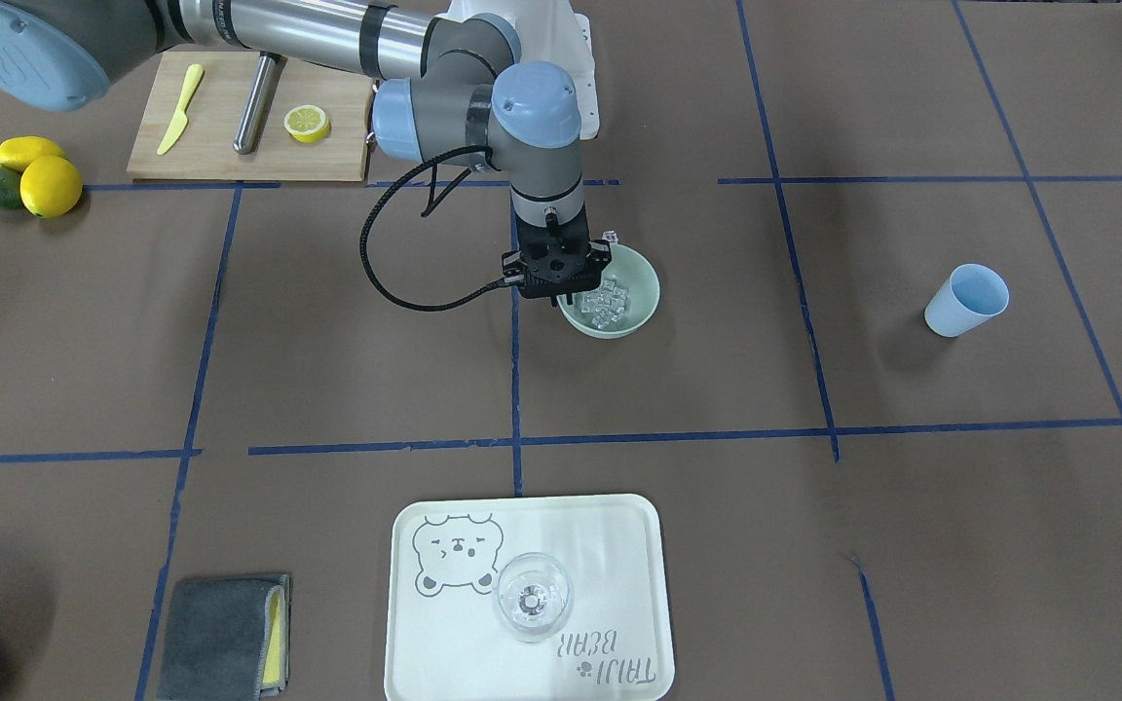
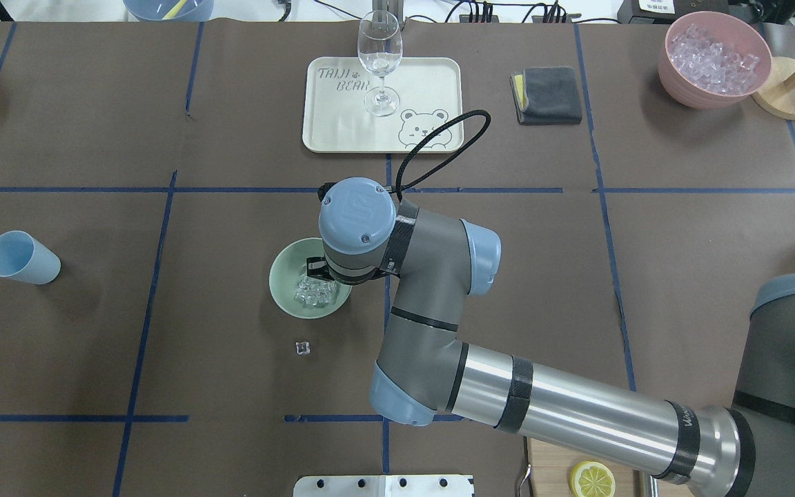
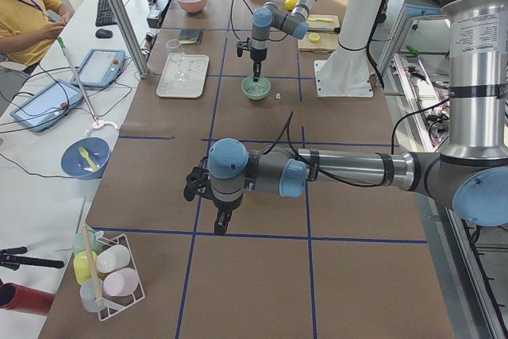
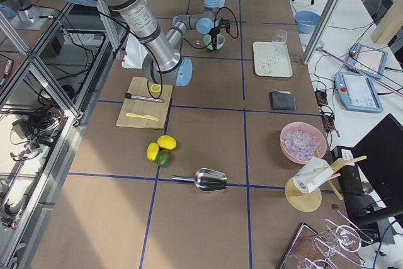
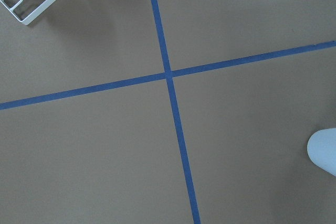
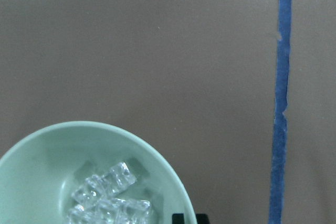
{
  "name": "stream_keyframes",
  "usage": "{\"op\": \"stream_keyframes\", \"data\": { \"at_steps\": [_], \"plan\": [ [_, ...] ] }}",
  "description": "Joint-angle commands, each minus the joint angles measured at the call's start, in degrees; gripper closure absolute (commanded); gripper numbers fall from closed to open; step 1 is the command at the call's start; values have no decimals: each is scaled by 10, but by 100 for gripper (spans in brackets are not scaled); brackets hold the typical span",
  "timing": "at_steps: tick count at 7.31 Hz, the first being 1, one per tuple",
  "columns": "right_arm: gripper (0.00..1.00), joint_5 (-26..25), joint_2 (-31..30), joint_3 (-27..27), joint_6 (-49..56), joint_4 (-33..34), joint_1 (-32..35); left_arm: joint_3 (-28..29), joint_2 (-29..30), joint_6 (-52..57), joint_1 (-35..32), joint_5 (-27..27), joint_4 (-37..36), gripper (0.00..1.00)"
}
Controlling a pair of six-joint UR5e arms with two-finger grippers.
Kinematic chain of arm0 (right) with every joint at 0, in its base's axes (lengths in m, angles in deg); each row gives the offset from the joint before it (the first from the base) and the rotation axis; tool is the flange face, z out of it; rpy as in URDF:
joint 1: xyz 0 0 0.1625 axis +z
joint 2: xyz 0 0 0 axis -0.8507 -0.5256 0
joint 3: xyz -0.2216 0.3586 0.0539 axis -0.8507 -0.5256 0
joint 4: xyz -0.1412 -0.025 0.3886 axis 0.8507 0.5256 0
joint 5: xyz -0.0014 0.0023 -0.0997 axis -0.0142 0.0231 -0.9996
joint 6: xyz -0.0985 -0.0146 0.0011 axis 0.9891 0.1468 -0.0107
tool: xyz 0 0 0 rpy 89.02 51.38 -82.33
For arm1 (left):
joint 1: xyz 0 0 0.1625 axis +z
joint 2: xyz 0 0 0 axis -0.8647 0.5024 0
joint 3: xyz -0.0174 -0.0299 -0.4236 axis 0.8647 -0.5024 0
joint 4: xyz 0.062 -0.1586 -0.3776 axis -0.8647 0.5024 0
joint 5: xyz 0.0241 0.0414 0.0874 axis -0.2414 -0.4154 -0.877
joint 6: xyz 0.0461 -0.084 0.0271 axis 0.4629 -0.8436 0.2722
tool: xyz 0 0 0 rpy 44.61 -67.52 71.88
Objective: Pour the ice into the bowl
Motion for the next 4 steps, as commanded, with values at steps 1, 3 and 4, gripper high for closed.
{"op": "stream_keyframes", "data": {
  "at_steps": [1,3,4],
  "plan": [
    [100,-3,-1,15,-2,0,0,0,0,0,0,0,0,0],
    [100,-60,-15,75,-8,5,12,0,0,0,0,0,0,0],
    [100,-9,-34,99,0,8,55,1,0,1,0,0,0,0]
  ]
}}
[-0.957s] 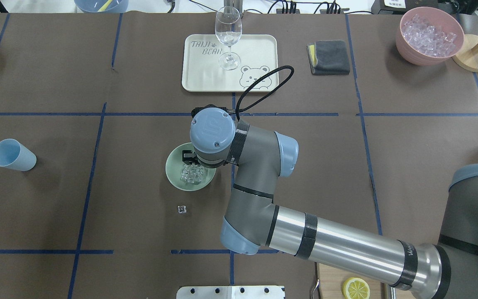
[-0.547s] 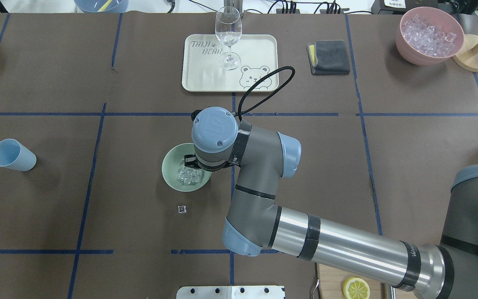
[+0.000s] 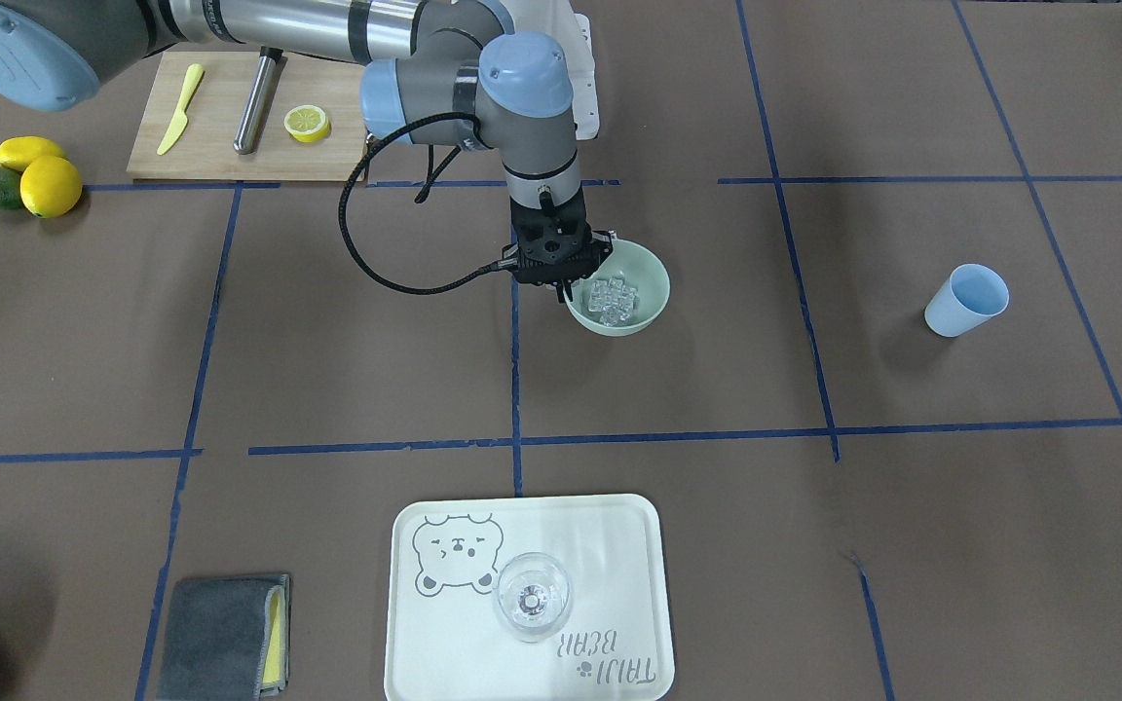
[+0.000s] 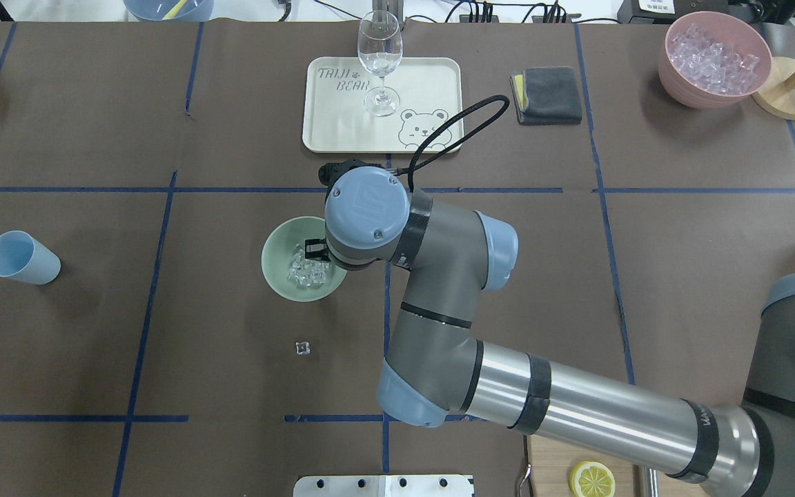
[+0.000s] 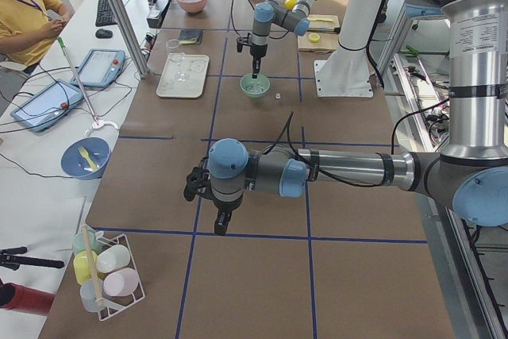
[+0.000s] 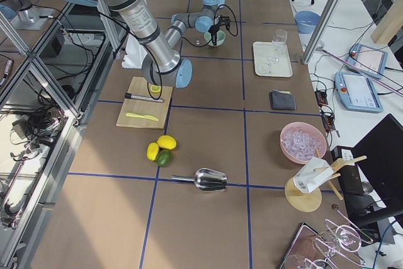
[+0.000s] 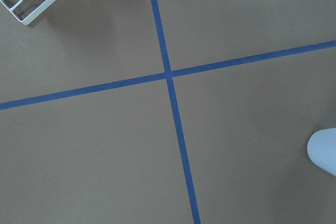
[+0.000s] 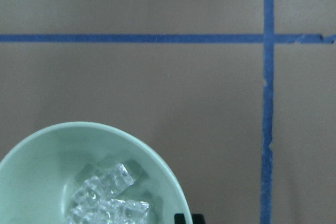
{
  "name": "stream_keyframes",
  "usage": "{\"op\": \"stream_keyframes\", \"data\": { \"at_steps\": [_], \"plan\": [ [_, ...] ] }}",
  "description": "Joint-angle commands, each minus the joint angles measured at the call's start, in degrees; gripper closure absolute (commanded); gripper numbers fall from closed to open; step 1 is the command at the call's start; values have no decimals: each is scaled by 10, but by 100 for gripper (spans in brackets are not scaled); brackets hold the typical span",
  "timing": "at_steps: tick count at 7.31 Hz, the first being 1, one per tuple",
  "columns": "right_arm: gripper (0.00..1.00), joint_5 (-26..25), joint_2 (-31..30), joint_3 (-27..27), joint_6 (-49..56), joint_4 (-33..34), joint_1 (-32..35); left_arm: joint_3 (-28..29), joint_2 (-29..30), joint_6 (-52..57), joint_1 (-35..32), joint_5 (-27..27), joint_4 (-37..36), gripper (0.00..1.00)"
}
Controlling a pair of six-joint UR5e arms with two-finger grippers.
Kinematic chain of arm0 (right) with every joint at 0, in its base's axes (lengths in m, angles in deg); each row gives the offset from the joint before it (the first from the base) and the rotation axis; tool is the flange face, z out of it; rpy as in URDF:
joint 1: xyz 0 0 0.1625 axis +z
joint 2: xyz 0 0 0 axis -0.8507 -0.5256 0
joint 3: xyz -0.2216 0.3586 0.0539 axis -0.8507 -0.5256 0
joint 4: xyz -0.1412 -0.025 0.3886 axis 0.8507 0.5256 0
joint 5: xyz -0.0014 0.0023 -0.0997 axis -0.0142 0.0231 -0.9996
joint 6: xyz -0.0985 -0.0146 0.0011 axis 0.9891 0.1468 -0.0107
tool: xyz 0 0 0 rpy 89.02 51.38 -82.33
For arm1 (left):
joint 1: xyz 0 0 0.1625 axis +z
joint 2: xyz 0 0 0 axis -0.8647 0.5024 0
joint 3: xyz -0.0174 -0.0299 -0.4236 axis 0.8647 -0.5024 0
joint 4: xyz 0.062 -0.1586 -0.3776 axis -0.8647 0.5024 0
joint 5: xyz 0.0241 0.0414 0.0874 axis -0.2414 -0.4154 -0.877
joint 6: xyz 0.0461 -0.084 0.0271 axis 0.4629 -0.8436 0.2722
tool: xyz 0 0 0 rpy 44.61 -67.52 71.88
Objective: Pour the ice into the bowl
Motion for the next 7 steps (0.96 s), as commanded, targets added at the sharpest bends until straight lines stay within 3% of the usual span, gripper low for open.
{"op": "stream_keyframes", "data": {
  "at_steps": [1,3,5,7],
  "plan": [
    [100,113,-56,80,38,32,97,1,0,1,0,0,0,0],
    [100,196,-181,211,190,76,193,5,0,1,0,0,0,0],
    [100,297,-294,235,379,71,301,7,0,1,0,0,0,0],
    [100,309,-409,234,522,54,357,7,0,1,0,0,0,0]
  ]
}}
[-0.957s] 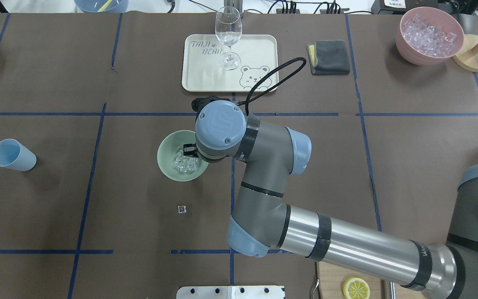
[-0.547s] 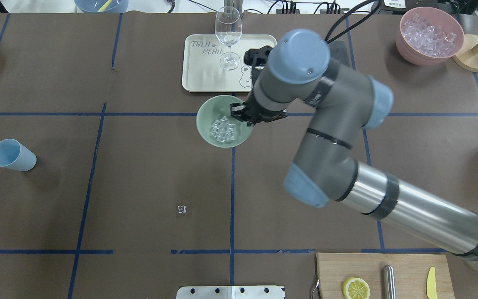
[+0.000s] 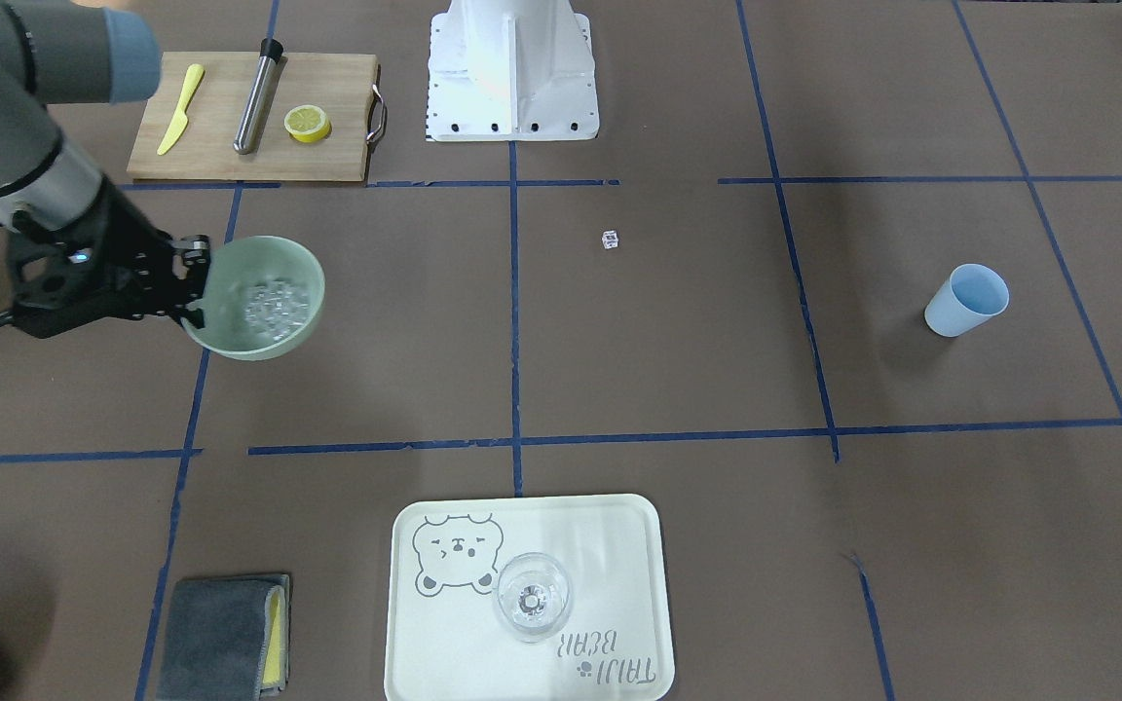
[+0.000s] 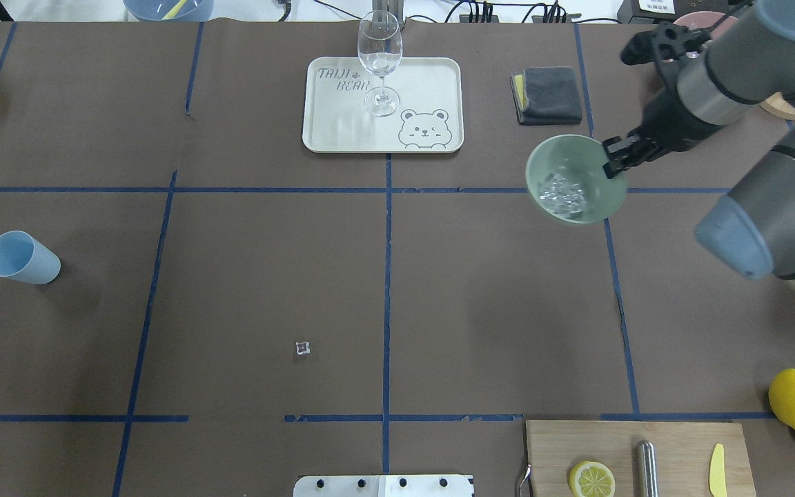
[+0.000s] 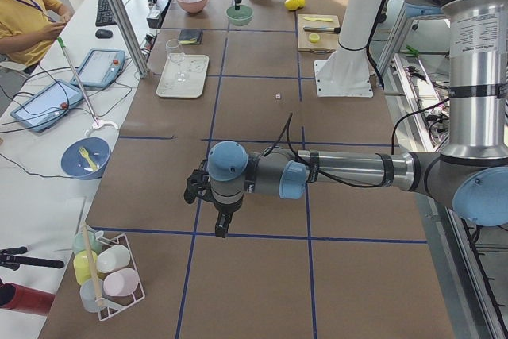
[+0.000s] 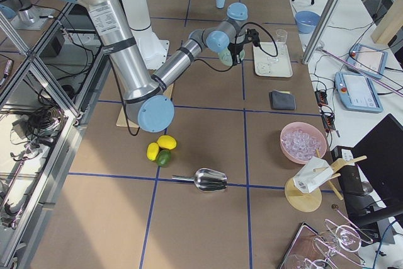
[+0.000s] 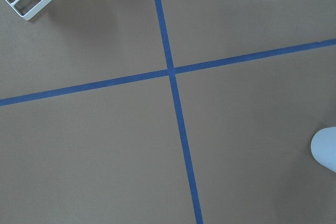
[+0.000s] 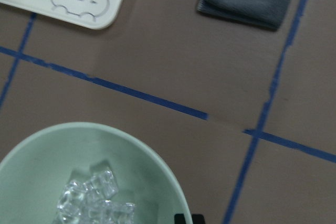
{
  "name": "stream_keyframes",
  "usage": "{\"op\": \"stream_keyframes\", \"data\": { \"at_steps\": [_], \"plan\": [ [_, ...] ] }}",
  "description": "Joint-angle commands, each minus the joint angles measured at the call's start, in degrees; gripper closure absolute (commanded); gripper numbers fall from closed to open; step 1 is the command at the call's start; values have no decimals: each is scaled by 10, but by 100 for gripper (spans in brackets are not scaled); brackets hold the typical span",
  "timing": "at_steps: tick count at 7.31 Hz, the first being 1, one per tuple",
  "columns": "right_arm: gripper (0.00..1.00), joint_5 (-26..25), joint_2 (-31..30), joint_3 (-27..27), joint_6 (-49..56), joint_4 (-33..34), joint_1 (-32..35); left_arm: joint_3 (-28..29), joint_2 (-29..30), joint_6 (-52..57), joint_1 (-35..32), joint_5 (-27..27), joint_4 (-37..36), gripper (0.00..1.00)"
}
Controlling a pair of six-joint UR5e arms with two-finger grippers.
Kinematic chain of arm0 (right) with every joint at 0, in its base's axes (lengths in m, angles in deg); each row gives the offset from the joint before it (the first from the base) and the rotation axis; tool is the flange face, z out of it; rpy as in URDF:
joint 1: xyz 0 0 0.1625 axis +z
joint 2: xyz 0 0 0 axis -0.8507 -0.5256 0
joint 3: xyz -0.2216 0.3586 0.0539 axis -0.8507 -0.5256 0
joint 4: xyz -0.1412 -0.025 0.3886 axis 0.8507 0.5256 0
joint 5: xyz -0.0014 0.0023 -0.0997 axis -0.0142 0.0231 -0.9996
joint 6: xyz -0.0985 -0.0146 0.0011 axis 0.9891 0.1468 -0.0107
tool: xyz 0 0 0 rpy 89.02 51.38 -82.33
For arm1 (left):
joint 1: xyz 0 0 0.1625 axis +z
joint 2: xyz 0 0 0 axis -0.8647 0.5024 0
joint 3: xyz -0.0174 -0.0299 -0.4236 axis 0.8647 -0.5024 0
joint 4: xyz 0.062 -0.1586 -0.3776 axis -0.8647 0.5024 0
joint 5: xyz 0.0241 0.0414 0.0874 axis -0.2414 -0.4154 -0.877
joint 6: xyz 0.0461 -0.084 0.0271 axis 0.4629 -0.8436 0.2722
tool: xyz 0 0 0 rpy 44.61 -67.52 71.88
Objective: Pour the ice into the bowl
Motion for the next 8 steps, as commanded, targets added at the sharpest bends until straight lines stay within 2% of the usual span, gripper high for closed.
{"op": "stream_keyframes", "data": {
  "at_steps": [1,3,5,6,7,8],
  "plan": [
    [100,11,-124,0,95,-51,43,-1,0,0,0,0,0,0],
    [100,11,-204,-55,88,-210,43,-3,1,0,0,0,1,0],
    [100,12,-230,-151,86,-358,43,-3,3,1,0,0,2,0],
    [100,14,-230,-197,81,-419,43,-3,3,2,0,0,3,0],
    [100,18,-229,-208,82,-430,43,-3,3,3,0,0,3,0],
    [72,30,-226,-208,83,-431,42,-3,4,3,1,0,3,0]
  ]
}}
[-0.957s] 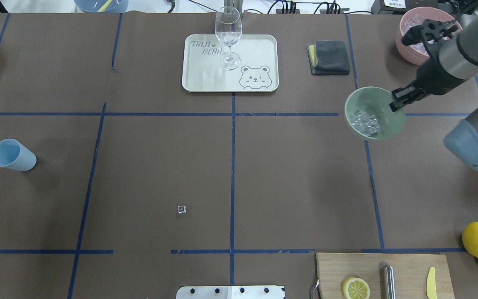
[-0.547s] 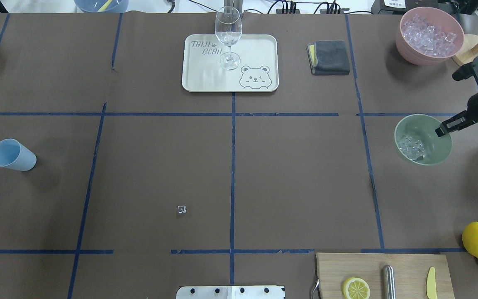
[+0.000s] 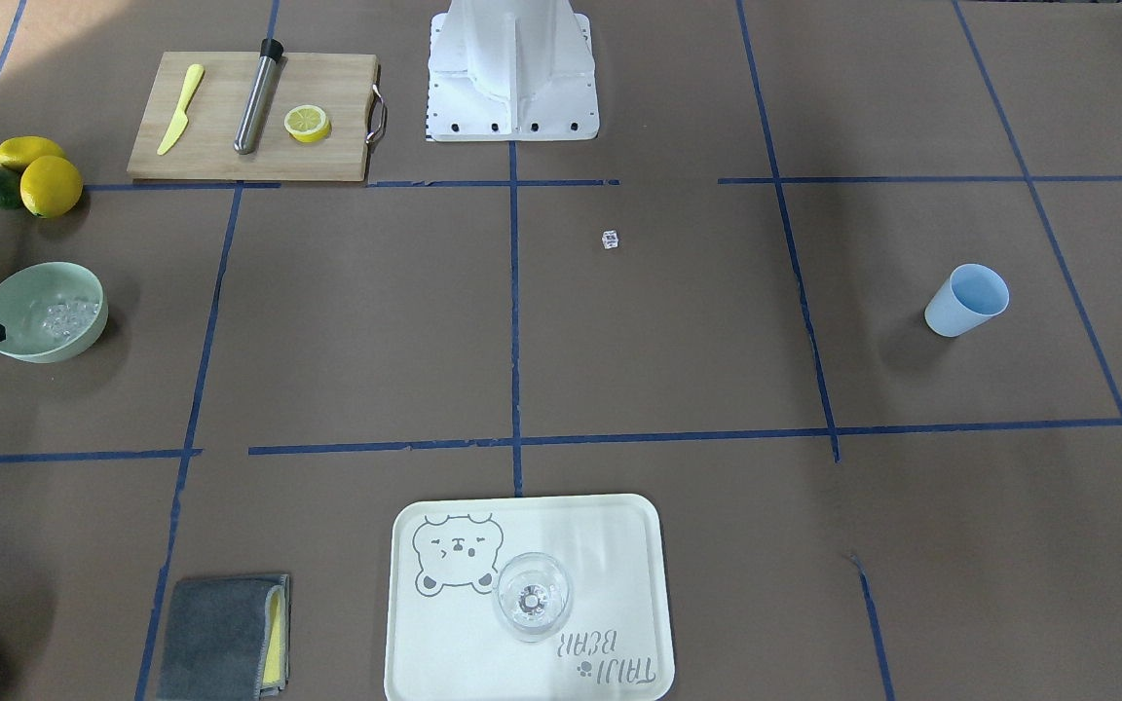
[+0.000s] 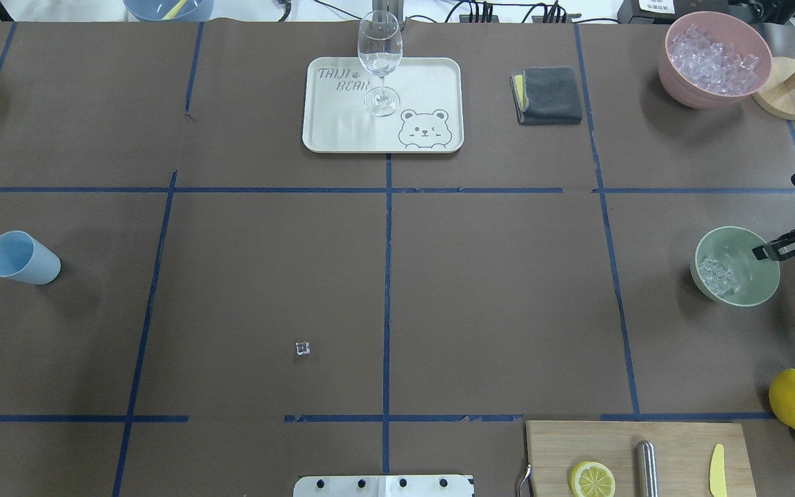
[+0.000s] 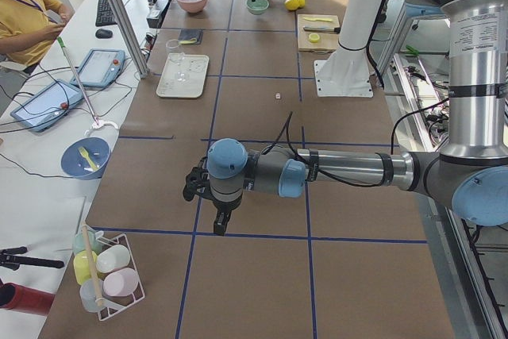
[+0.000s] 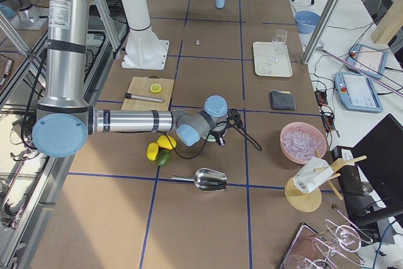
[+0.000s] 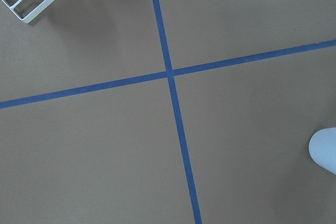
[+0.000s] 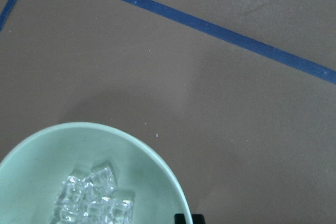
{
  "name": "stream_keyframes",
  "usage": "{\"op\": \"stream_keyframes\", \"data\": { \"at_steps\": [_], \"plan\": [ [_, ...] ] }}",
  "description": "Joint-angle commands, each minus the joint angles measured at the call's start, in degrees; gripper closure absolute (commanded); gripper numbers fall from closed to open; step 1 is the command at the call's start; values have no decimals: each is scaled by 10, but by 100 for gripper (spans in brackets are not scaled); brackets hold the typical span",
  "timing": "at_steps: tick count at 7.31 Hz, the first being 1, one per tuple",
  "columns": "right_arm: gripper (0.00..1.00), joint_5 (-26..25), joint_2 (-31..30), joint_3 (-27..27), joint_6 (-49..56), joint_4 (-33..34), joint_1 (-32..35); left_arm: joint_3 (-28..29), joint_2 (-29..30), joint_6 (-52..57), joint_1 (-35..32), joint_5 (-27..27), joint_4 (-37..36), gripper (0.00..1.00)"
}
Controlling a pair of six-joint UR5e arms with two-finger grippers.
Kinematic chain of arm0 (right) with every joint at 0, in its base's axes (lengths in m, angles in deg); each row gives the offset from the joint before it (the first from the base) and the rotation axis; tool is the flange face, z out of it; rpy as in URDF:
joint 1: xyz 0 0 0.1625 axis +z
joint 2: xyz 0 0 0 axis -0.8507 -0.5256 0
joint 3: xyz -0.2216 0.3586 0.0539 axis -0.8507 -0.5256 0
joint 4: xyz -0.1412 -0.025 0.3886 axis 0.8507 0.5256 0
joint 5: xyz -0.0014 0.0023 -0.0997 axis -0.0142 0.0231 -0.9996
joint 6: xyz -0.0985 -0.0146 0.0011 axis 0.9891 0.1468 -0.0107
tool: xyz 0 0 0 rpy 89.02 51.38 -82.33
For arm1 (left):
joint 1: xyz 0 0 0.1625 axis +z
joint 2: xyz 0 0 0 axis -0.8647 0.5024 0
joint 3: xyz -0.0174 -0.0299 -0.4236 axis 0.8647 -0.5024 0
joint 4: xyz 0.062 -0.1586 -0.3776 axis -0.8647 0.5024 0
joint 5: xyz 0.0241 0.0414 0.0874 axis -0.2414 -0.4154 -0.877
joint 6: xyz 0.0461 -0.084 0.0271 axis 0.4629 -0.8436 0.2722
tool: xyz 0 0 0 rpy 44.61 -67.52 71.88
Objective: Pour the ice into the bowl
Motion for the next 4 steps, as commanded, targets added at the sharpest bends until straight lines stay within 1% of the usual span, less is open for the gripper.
{"op": "stream_keyframes", "data": {
  "at_steps": [1,2,3,4],
  "plan": [
    [1,9,2,-11,-1,-17,-1,1,1,0,1,0,0,0],
    [0,9,3,-8,0,-17,0,3,1,0,0,0,7,0],
    [0,5,9,2,1,-10,16,3,1,0,0,0,7,0],
    [0,4,14,5,4,22,54,4,1,0,0,0,7,0]
  ]
}}
